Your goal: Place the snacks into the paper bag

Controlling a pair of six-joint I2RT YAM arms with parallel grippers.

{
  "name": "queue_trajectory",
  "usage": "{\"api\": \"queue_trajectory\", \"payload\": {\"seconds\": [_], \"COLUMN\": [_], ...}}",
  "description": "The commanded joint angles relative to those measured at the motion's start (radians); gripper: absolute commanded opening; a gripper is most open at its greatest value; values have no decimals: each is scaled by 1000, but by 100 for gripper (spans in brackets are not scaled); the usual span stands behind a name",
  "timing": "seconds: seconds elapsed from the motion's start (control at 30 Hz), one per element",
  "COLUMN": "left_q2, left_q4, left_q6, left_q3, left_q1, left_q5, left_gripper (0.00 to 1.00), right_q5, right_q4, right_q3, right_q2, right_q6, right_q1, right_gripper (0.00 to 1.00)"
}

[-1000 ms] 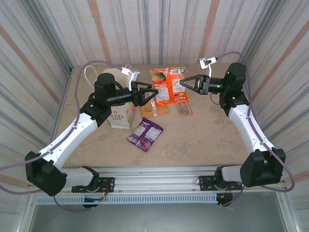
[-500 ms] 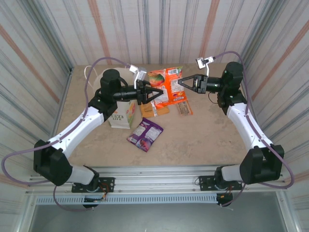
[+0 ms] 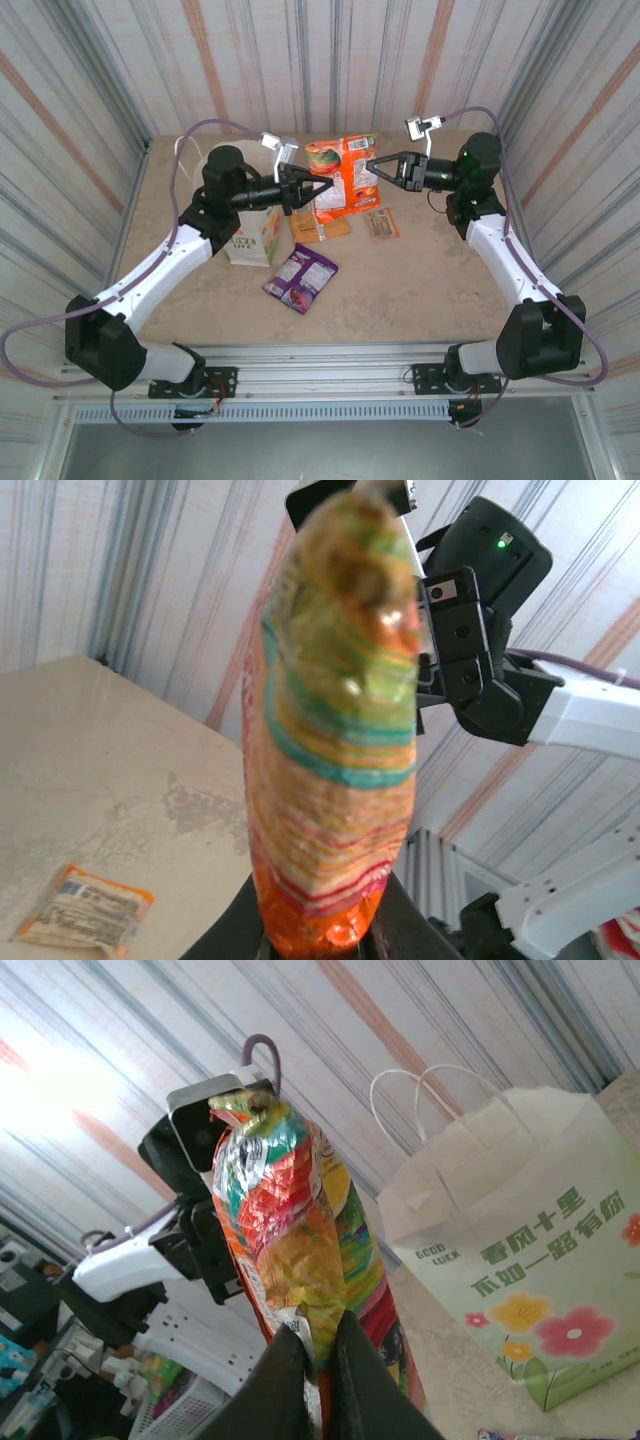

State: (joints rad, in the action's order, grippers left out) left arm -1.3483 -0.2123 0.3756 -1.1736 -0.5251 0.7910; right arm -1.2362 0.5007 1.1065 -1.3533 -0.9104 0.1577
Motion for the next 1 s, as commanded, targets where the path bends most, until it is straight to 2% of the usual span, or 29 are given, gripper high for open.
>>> {"api": "queue_trajectory", "payload": {"seconds": [0.0, 0.07, 0.13, 0.27, 0.43, 0.6, 0.8, 0.97], "left_q2": [66, 86, 102, 121, 111, 117, 128, 86], "left_q4": [119, 256, 409, 663, 887, 962, 983, 1133], "left_q6": [-66, -126, -177, -258, -332, -412, -384, -393], "left_q3": [-44, -94, -156, -294, -473, -570, -636, -749], "left_q1": [-4, -4, -4, 2, 7, 25, 172, 287], "left_q5": [-61, -95, -176, -342, -495, -616, -644, -705], "left_gripper": [9, 6, 4, 3, 2, 2, 0, 1], "right_q5": [58, 108, 165, 257, 266, 270, 271, 275], "right_q4": [-58, -173, -298, -432, -509, -549, -588, -619], "right_q3": [-23, -34, -40, -65, -66, -54, -41, -42], "right_q2": [32, 57, 79, 100, 88, 73, 50, 39], "right_q6": [26, 97, 173, 238, 276, 303, 326, 342], "right_q1": [-13, -24, -26, -24, -12, 9, 35, 50], "right_gripper": [34, 45, 49, 52, 52, 52, 51, 51]}}
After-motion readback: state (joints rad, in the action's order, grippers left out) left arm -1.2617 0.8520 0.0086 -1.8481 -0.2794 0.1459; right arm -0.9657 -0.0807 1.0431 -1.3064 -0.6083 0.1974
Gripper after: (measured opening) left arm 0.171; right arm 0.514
